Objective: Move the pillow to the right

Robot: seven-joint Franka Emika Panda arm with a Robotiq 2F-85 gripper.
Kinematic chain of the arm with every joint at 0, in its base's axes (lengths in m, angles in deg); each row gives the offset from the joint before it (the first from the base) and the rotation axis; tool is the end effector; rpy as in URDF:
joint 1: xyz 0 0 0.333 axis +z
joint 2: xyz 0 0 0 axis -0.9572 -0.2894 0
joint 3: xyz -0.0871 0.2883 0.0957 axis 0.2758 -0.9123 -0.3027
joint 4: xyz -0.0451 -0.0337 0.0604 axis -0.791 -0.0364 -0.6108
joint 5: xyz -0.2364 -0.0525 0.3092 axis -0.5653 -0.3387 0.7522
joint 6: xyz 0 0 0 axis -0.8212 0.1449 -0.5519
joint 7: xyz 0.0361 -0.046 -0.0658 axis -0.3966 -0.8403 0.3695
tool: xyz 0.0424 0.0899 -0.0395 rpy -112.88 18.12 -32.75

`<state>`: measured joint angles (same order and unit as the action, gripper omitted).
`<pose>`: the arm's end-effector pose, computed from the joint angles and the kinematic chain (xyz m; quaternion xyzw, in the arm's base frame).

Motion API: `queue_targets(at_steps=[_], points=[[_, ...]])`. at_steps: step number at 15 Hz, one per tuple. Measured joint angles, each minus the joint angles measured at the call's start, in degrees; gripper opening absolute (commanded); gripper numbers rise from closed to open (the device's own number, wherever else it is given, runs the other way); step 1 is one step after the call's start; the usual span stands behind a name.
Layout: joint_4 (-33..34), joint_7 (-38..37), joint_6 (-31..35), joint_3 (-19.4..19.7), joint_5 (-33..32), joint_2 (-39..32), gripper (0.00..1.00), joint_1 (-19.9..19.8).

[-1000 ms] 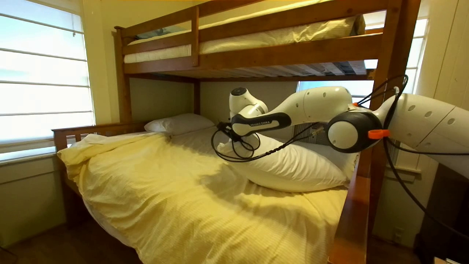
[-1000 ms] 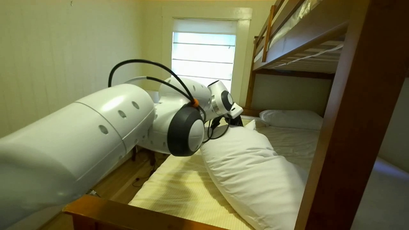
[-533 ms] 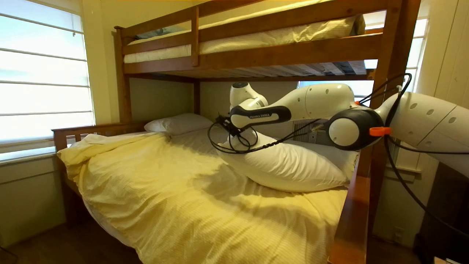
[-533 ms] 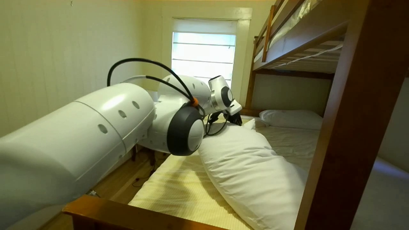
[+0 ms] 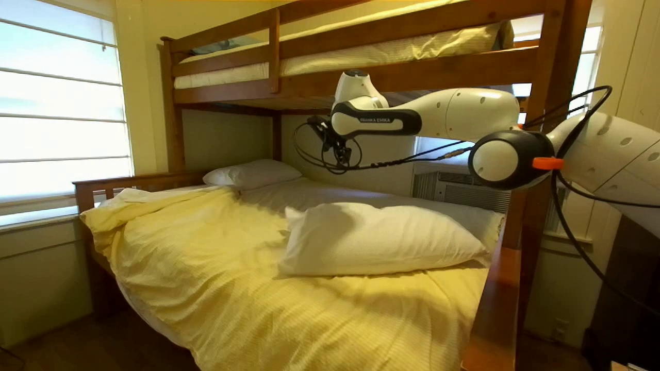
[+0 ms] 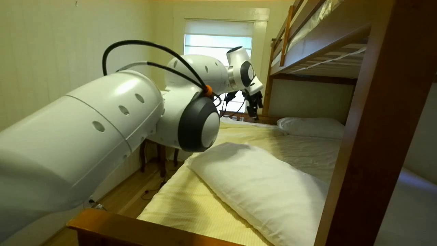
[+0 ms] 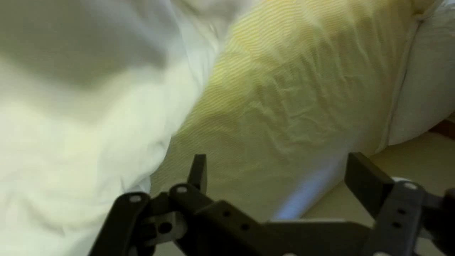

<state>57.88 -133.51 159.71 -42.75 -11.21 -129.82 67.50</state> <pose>0.8167 -0.0837 0.5161 -0.6088 0.7120 -0.3309 0.1138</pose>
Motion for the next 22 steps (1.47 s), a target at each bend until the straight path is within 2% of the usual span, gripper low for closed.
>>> queue_targets(at_steps=[4, 9, 12, 17, 19, 22], points=[[0.2, 0.8, -1.3, -3.0, 2.1, 1.7, 1.00, -0.3], [0.2, 9.7, -7.8, -10.9, 8.9, 3.0, 1.00, -2.1], [2.9, 16.5, -13.4, -10.1, 18.5, 2.9, 1.00, -1.9], [4.0, 17.9, -14.4, -9.0, 20.7, 2.5, 1.00, -1.6], [3.7, 19.1, -14.1, -7.9, 24.5, 2.2, 1.00, -1.0], [1.3, 19.9, -14.5, -8.5, 31.2, 0.9, 1.00, 1.1]])
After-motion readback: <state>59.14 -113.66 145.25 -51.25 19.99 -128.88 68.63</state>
